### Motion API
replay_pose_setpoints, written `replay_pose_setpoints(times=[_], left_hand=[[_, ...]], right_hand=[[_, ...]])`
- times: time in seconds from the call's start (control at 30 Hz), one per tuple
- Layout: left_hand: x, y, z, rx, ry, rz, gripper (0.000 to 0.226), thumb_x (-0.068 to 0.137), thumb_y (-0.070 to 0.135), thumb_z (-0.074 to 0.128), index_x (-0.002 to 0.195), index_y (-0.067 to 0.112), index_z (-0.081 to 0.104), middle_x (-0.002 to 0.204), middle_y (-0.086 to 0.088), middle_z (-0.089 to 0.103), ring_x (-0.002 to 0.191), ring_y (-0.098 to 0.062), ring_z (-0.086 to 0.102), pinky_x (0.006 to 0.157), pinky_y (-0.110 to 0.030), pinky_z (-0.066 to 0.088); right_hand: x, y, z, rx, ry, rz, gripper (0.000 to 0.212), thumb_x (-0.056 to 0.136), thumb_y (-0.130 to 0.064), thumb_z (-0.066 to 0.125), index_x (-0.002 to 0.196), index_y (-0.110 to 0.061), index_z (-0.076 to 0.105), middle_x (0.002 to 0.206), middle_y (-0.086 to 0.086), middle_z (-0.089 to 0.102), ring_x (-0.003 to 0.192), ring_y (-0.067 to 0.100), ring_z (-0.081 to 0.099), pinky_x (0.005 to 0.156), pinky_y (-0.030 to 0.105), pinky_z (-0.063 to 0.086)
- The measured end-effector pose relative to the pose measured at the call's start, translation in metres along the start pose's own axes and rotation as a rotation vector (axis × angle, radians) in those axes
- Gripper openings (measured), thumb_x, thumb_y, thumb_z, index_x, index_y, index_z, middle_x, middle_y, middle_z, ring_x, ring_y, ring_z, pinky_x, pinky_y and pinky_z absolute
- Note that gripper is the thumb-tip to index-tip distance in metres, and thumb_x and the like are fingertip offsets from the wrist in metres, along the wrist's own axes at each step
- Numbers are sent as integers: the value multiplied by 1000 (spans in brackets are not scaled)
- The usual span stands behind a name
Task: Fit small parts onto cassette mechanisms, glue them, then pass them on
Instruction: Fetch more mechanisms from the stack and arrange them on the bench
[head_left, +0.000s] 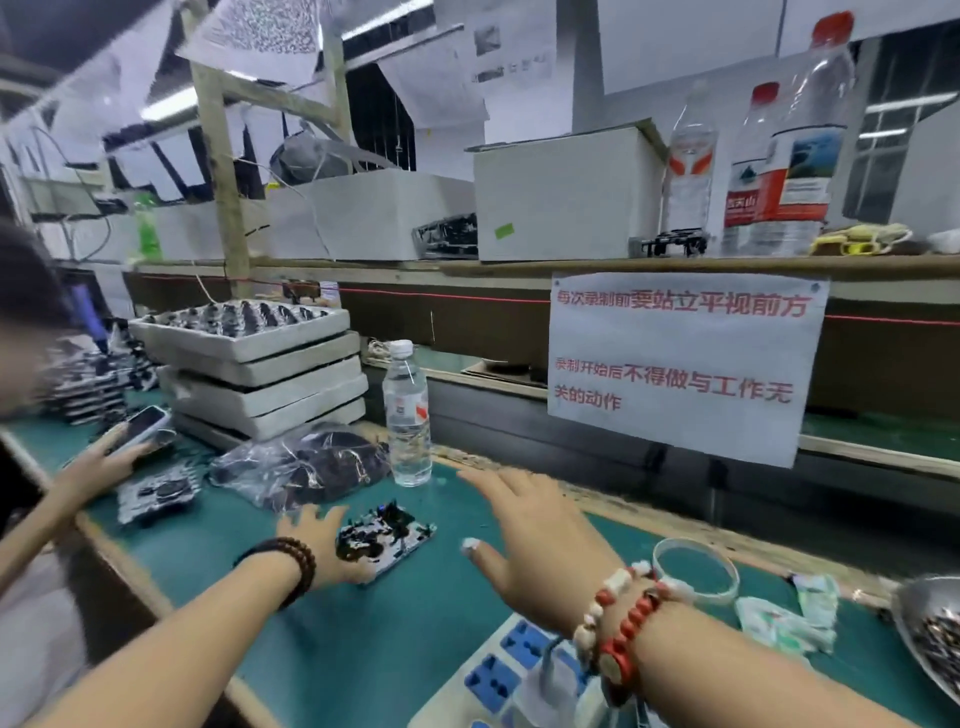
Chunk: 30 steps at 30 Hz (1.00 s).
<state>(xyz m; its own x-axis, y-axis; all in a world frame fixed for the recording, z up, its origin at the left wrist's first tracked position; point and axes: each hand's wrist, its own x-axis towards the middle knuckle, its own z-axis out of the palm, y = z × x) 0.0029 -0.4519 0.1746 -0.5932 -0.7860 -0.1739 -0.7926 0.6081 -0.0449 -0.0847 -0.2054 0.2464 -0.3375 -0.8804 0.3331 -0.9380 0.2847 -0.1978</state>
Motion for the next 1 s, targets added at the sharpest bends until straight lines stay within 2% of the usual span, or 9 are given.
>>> replay_pose_setpoints(times=[0.2, 0.33, 0.47, 0.6, 0.73, 0.8, 0.87, 0.93, 1.0], left_hand=[[29, 12, 21, -25, -53, 25, 116, 62, 78, 58, 148, 29, -2, 155, -13, 5, 141, -36, 7, 116, -43, 14], [41, 16, 28, -108, -50, 7, 110, 67, 75, 57, 148, 30, -3, 152, -13, 14, 139, -36, 18, 113, -42, 22], [44, 19, 28, -110, -3, 8, 104, 70, 72, 56, 148, 25, 4, 146, -15, 25, 132, -34, 31, 108, -41, 31], [34, 21, 18, -156, -16, 72, 104, 67, 70, 61, 146, 24, 11, 141, -14, 34, 125, -31, 42, 104, -38, 37], [7, 19, -20, -165, -109, 216, 102, 67, 67, 64, 146, 23, 16, 144, -6, 39, 125, -22, 45, 104, -30, 36], [-11, 20, -45, -182, -144, 284, 93, 68, 66, 64, 143, 26, 24, 135, -1, 48, 111, -16, 54, 95, -29, 44], [-29, 26, -71, -269, -175, 341, 85, 70, 63, 64, 139, 28, 31, 124, 1, 51, 99, -12, 57, 81, -25, 53], [-49, 39, -94, -342, -220, 396, 79, 68, 59, 66, 136, 30, 37, 118, 4, 48, 100, -11, 54, 78, -26, 55], [-70, 57, -111, -374, -285, 466, 78, 59, 60, 67, 128, 34, 42, 102, 9, 49, 91, -6, 52, 76, -26, 55]], right_hand=[[23, 0, 37, 37, -89, -33, 57, 95, -37, 44, 144, -33, 16, 142, -8, 30, 128, 19, 28, 104, 38, 31], [26, 9, 45, 58, -105, -31, 56, 95, -37, 44, 144, -34, 16, 142, -9, 30, 128, 18, 28, 105, 37, 32], [26, 12, 49, 78, -126, -17, 55, 96, -34, 43, 144, -32, 17, 142, -7, 31, 128, 19, 29, 106, 38, 31], [23, 15, 47, 115, -100, 8, 57, 95, -31, 44, 145, -29, 16, 139, -6, 33, 124, 19, 32, 104, 37, 33], [13, 24, 36, 166, -27, 57, 67, 94, -28, 47, 147, -30, 6, 141, -4, 31, 128, 18, 31, 106, 37, 33], [3, 29, 29, 173, -7, 75, 74, 93, -31, 51, 147, -32, 1, 144, -7, 26, 131, 15, 28, 107, 36, 33], [-7, 30, 20, 137, -17, 70, 83, 89, -39, 56, 147, -36, -3, 145, -12, 19, 132, 14, 24, 108, 37, 32], [-15, 26, 12, 69, -9, 51, 88, 84, -47, 59, 147, -37, -2, 146, -16, 9, 133, 13, 18, 110, 39, 28], [-21, 20, 1, 19, 38, 43, 85, 82, -50, 60, 146, -37, 6, 148, -18, 1, 135, 13, 13, 112, 40, 24]])
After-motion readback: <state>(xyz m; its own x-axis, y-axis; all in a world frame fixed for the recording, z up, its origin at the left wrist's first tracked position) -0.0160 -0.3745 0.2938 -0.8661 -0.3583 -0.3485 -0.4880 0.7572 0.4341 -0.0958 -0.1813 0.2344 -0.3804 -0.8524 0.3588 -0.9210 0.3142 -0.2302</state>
